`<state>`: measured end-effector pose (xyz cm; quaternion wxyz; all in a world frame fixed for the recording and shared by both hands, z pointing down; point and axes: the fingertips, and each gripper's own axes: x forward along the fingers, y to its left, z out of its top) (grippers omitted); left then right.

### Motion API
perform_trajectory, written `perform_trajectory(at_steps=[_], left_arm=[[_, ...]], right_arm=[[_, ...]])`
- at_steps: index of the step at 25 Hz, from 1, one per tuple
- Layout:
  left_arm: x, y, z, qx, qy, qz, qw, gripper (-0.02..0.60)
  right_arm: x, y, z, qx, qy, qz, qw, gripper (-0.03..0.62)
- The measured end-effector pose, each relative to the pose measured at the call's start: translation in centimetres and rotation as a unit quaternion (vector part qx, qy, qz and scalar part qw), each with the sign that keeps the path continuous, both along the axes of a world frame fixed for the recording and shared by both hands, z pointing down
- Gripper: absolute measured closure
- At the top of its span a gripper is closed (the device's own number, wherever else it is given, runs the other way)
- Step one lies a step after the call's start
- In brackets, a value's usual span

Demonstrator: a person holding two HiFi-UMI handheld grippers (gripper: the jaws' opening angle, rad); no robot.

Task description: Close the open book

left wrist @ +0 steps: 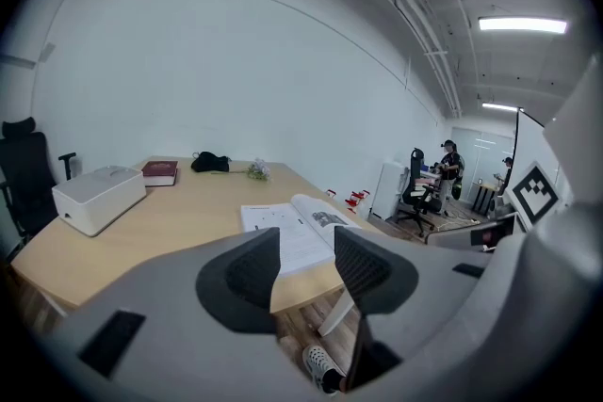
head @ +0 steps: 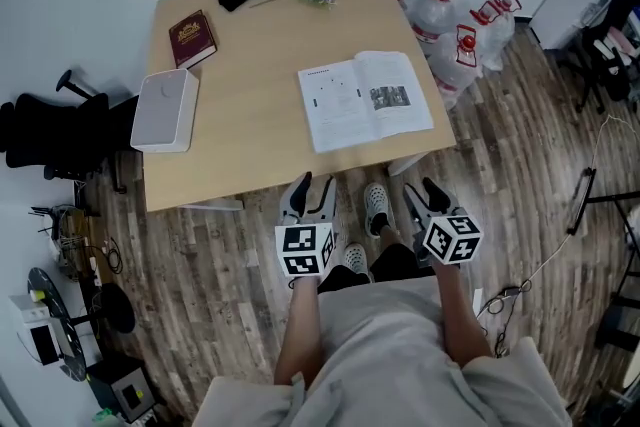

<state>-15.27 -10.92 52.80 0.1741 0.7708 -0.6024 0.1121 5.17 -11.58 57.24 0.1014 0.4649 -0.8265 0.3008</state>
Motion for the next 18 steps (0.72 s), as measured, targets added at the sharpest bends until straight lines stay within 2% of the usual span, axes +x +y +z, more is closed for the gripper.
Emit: perform_trajectory(at_steps=[3, 10, 13, 18], left_arm=[[-0.6, -1.8, -0.3, -0.002, -0.011, 0.000, 0.9999, 0.396], [0.0, -6.8, 0.0, -0.011, -0.006, 0.004, 0.9999, 0.396], [1.1, -8.4, 0.7, -0.020, -0.006, 0.017, 0.9996, 0.396], [1.6, -11.4, 0.7, -0.024, -0.012, 0.025, 0.9993, 0.396]], right_arm=[[-0.3, -2.2, 1.1, -0.040, -0.082, 0.033, 0.995, 0.367], [-0.4, -7.5, 4.0, -0.124, -0.212, 0.083, 0.966, 0.356], [-0.4, -9.5, 5.3, -0.161, -0.272, 0.108, 0.943, 0.356], [-0.2, -12.5, 7.8, -0.226, -0.357, 0.160, 0.892, 0.355]])
